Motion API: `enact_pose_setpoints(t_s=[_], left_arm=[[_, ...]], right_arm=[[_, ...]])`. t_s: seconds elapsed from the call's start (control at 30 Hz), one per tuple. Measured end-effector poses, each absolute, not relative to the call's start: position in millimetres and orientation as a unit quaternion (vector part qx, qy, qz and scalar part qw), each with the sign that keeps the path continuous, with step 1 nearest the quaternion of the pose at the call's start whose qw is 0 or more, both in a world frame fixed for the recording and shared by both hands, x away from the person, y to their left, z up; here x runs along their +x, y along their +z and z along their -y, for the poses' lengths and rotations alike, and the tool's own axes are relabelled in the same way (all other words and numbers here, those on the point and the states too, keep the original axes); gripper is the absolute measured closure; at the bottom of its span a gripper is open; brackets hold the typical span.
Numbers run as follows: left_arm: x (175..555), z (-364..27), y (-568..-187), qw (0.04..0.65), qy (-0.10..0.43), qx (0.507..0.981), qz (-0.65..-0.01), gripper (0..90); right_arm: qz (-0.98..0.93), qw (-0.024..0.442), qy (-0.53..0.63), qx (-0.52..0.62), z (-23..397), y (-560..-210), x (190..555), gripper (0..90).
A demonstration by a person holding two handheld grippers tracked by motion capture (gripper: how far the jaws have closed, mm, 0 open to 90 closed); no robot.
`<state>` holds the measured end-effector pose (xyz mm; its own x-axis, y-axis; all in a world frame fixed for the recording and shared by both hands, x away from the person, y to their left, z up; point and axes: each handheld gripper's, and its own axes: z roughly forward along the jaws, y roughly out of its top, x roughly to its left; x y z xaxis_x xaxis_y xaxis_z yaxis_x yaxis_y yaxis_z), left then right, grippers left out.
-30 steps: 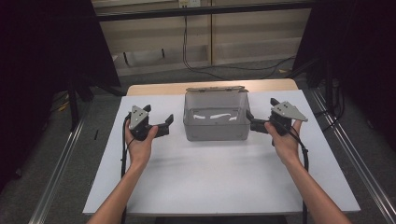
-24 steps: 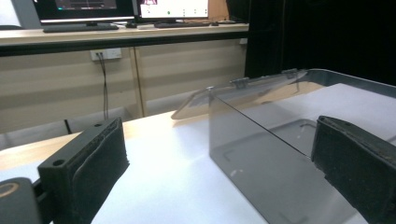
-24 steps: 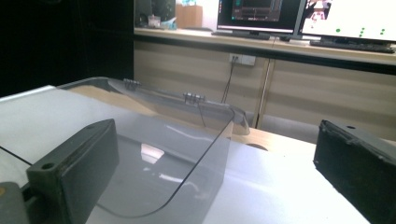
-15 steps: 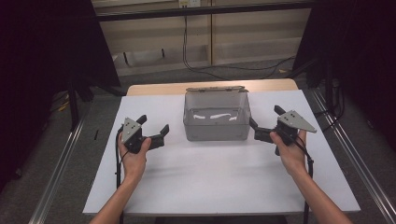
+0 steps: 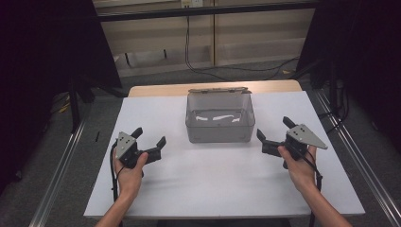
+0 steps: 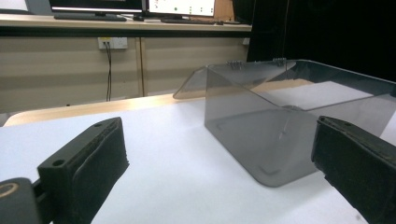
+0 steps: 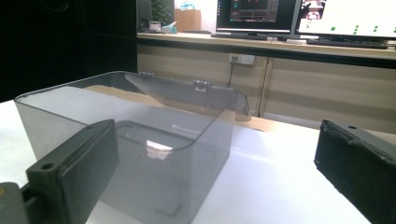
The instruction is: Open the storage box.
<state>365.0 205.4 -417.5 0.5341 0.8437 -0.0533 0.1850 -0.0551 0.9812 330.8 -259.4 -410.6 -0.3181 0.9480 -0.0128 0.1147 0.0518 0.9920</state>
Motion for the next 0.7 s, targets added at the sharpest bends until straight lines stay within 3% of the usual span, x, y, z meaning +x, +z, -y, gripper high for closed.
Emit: enact_pose_setpoints(t_s=[0.37, 0.7], left_arm=[[340, -213, -423, 0.564, 0.301, 0.663, -0.39, 3.2], [320, -224, -427, 0.565, 0.291, 0.665, -0.392, 3.2]], right_arm=[[-0.607, 0.419, 0.522, 0.428, 265, -418, 303, 0.0], [-0.603, 0.404, 0.518, 0.451, 278, -424, 281, 0.0]])
